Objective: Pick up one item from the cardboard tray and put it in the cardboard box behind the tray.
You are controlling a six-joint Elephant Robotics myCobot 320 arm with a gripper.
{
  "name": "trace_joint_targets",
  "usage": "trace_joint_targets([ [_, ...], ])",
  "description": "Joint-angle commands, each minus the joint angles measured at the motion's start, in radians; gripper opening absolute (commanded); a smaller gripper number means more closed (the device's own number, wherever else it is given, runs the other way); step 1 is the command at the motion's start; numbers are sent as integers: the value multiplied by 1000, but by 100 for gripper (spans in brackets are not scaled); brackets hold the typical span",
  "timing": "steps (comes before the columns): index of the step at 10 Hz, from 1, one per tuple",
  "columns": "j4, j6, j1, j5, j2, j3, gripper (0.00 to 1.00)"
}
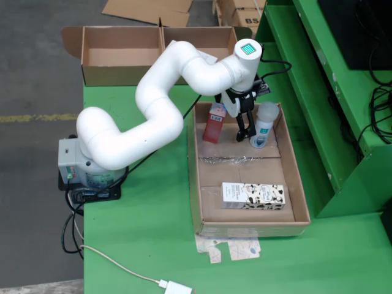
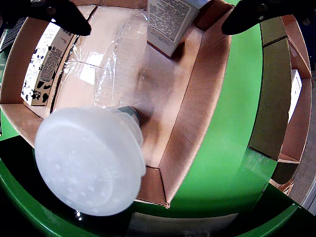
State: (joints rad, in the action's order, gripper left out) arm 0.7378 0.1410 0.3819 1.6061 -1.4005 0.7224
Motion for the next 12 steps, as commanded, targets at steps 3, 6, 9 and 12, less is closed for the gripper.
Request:
trace_joint_targets([
  [3, -10, -2, -2, 5, 28, 24, 100],
  [6, -10, -2, -2, 5, 28, 24, 100],
  [9, 133, 26, 16, -7, -69, 274, 100],
  [12, 376, 87, 68, -28, -232, 702, 100],
])
